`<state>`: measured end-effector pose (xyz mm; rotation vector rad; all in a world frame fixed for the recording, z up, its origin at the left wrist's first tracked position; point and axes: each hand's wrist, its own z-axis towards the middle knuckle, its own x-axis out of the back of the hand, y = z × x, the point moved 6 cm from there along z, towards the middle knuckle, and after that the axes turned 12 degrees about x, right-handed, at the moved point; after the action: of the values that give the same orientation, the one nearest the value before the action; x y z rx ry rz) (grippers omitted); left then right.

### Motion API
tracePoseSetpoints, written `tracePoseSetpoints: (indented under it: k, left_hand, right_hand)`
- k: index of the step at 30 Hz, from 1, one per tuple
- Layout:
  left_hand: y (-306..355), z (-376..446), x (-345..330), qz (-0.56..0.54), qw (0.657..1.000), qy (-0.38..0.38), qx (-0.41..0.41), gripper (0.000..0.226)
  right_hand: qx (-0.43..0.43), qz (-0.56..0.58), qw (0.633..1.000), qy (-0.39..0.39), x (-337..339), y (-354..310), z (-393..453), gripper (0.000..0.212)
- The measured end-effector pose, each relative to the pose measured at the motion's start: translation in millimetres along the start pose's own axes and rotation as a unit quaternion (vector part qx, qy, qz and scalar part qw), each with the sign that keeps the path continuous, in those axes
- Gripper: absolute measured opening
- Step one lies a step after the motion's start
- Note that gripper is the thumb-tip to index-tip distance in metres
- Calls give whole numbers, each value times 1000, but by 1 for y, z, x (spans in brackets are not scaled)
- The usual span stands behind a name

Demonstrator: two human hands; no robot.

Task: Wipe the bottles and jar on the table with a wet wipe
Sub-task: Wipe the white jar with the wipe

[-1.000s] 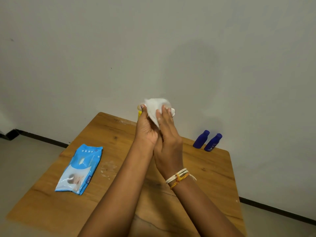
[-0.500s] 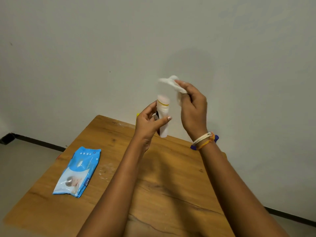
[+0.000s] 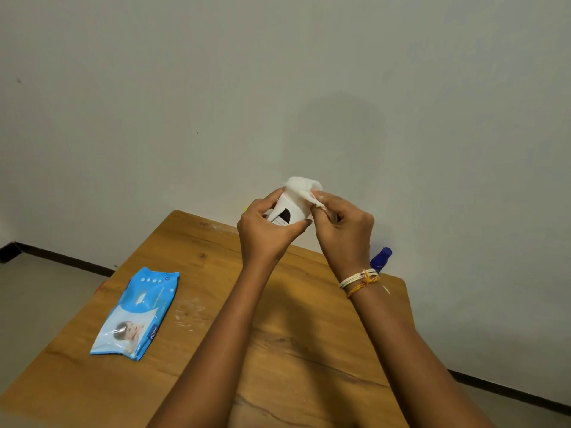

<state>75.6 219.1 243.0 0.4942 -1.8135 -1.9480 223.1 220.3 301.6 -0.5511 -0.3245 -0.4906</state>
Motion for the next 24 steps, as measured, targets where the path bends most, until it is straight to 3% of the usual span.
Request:
tracePoseSetpoints:
  k: [4, 7, 11, 13, 18, 24]
  left_hand:
    - [-1, 2, 2, 10, 1000, 20, 7, 73]
    - [1, 2, -2, 27, 1000, 15, 1, 73]
    - [1, 1, -8, 56, 998, 7, -11, 69]
    - [1, 2, -8, 76, 997, 14, -23, 63]
    - [5, 1, -4, 102, 992, 40, -62, 49]
    - [-5, 6, -2, 82, 996, 39, -25, 72]
  right_hand:
    - [-129, 85, 986, 60, 11, 21, 7, 12]
    - [-140, 95, 980, 101, 18, 21, 20, 13]
    - [-89, 134, 985, -55, -13, 5, 25, 31]
    - [-86, 130, 983, -93, -25, 7, 18, 35]
    - [-110, 125, 985, -49, -30, 16, 16, 22]
    - [-241, 232, 941, 56, -32, 37, -1, 26]
